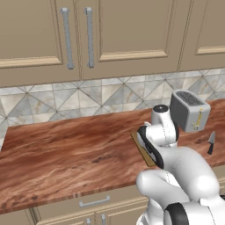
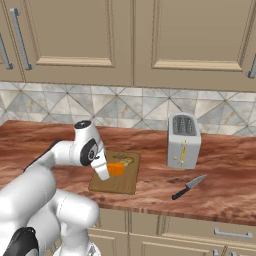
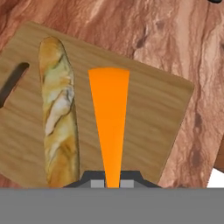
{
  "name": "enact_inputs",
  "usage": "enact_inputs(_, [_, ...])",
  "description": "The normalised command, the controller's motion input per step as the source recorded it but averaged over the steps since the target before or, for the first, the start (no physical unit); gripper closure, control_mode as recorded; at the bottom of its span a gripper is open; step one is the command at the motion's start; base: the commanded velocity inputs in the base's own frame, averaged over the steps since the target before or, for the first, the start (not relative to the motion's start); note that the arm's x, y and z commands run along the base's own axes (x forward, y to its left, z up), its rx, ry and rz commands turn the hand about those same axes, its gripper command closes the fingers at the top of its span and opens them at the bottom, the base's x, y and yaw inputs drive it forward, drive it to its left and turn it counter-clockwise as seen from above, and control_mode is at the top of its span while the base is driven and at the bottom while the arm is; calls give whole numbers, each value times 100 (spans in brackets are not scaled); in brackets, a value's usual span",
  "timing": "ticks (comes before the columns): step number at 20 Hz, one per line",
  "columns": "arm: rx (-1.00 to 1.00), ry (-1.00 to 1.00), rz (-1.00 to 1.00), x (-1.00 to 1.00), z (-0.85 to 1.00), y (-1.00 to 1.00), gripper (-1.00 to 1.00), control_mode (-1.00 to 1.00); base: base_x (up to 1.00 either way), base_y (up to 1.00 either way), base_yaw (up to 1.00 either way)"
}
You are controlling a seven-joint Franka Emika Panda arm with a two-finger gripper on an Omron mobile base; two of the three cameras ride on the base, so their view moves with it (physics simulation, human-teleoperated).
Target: Retrieve the sausage and cheese from the fridge and place them on the cutting board on the counter.
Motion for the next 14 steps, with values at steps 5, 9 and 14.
enact_inputs(5, [-2,0,-2,-25,-13,-21,100,-100,0,0,0])
enact_inputs(9, [0,0,0,0,-9,-3,100,-100,0,0,0])
enact_inputs(14, [0,0,0,1,-2,-7,100,-100,0,0,0])
